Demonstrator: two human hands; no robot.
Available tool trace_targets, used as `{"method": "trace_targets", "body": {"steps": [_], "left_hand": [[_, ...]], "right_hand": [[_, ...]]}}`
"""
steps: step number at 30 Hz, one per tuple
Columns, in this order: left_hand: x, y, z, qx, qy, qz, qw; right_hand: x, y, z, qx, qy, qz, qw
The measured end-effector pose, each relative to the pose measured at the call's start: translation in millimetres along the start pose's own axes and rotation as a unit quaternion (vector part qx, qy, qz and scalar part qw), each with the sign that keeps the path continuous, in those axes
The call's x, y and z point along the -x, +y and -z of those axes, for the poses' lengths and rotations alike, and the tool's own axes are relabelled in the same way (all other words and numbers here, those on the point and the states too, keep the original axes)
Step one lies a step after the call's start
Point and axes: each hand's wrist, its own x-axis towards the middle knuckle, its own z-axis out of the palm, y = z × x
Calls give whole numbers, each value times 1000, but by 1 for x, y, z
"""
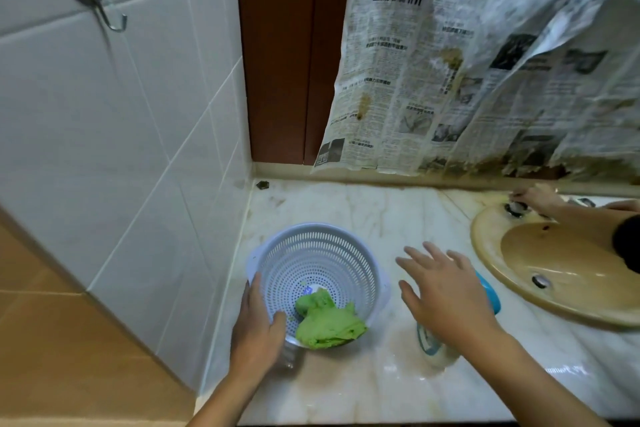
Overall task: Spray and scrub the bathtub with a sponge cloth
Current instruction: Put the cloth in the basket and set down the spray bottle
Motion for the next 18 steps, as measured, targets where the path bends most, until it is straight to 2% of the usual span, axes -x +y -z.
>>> {"method": "trace_targets", "body": {"steps": [2,4,5,7,8,9,13,18], "left_hand": [[-2,2,0,5,-1,5,1000],[-2,5,-1,9,-5,5,1000],[-2,6,-2,9,-8,3,1000],[-4,7,-3,9,-12,2,1000],[-4,7,-3,12,-13,-1,1000],[-6,8,-4,15,-14,-5,1000],[-10,11,-5,14,-20,-17,1000],[-14,10,-3,-3,-27,-24,999]], "right_hand": [[7,18,0,13,10,-67,998],[20,34,1,-62,8,-178,982],[27,39,3,-145,2,-249,958],[43,40,6,-320,17,-363,875],[51,38,4,-376,36,-394,838],[57,36,2,-399,55,-410,818],[61,26,-7,-432,97,-427,788],[40,32,-12,-409,111,-411,807]]}}
